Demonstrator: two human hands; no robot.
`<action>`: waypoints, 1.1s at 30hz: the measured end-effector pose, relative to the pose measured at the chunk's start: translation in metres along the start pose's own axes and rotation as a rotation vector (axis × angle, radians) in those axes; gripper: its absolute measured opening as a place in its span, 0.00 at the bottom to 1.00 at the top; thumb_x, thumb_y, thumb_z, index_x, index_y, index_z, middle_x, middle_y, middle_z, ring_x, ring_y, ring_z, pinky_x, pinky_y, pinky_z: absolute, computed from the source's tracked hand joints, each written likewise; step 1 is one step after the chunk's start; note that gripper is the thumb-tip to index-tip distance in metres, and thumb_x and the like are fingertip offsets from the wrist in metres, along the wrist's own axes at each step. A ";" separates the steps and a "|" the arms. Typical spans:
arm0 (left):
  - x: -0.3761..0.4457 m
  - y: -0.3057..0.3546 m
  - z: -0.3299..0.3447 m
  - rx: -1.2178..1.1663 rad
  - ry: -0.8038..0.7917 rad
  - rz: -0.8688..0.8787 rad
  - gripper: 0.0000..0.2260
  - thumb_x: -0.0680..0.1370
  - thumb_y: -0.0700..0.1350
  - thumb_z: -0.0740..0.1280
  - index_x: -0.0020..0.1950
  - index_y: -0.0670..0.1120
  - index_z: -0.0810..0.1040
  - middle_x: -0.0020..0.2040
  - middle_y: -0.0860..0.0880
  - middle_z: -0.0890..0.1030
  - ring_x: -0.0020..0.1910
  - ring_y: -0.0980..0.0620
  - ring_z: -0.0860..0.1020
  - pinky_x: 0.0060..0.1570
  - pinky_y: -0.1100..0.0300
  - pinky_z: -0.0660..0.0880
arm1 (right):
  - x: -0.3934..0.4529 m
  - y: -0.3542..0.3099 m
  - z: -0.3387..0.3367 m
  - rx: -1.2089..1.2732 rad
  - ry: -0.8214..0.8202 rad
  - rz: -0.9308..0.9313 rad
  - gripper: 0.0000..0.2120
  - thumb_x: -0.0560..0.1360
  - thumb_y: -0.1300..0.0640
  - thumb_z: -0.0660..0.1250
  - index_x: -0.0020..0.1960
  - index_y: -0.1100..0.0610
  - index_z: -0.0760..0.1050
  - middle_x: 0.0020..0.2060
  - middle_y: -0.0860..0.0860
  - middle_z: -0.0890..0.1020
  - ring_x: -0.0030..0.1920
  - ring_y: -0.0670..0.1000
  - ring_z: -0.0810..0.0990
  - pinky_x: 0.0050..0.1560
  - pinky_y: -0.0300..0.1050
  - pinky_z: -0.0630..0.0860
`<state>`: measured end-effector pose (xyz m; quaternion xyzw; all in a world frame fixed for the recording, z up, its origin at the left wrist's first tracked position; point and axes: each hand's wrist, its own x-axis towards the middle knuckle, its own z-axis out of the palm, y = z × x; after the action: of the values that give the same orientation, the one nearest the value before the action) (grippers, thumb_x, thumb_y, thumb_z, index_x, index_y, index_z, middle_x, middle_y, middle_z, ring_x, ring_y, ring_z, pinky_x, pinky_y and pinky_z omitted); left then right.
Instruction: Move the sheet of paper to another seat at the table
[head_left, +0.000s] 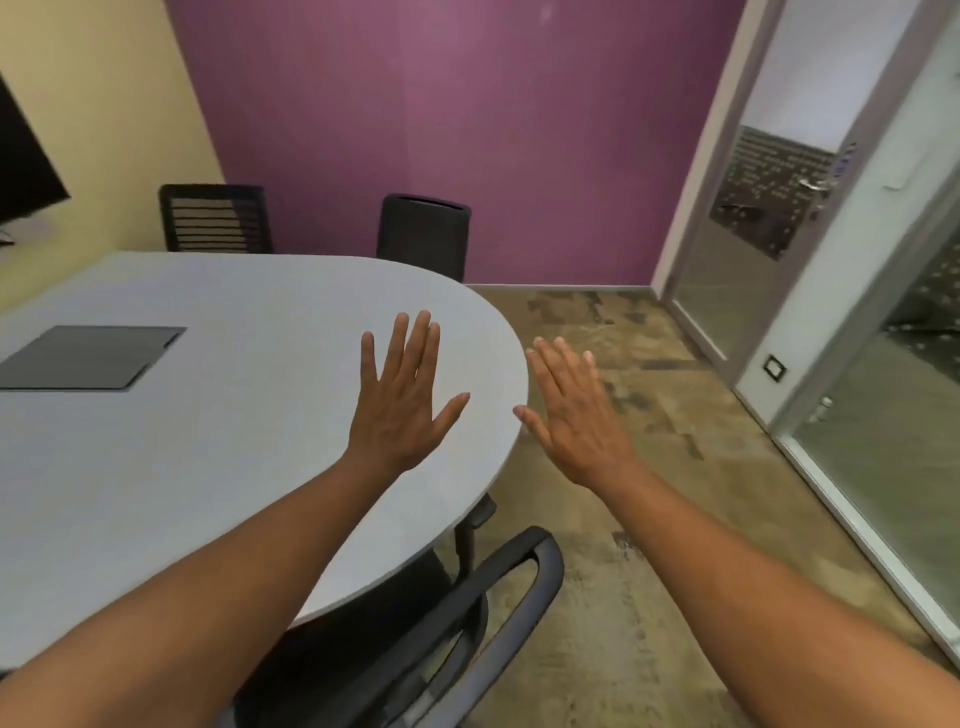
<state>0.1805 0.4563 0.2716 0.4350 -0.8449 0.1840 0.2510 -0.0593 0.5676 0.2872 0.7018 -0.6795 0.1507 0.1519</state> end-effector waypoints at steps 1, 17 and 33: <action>0.001 0.010 -0.003 0.019 -0.016 -0.028 0.42 0.83 0.71 0.46 0.88 0.45 0.44 0.88 0.44 0.43 0.87 0.40 0.42 0.82 0.30 0.46 | 0.001 0.011 -0.003 0.010 0.002 -0.033 0.35 0.86 0.38 0.53 0.85 0.55 0.49 0.85 0.53 0.53 0.85 0.56 0.47 0.84 0.62 0.46; 0.050 0.064 0.089 0.175 -0.122 -0.257 0.43 0.83 0.72 0.46 0.88 0.44 0.41 0.88 0.44 0.40 0.87 0.40 0.41 0.81 0.30 0.47 | 0.078 0.115 0.063 0.110 0.008 -0.246 0.35 0.85 0.37 0.51 0.85 0.54 0.48 0.85 0.52 0.50 0.85 0.55 0.45 0.84 0.60 0.42; 0.169 0.059 0.187 0.231 -0.151 -0.544 0.42 0.84 0.70 0.47 0.88 0.43 0.43 0.88 0.44 0.41 0.87 0.41 0.41 0.82 0.31 0.45 | 0.280 0.227 0.157 0.188 -0.037 -0.426 0.38 0.84 0.32 0.46 0.85 0.55 0.50 0.85 0.53 0.52 0.85 0.57 0.47 0.83 0.64 0.46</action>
<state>-0.0011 0.2810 0.2137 0.6836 -0.6871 0.1721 0.1762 -0.2763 0.2404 0.2631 0.8431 -0.5016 0.1652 0.1017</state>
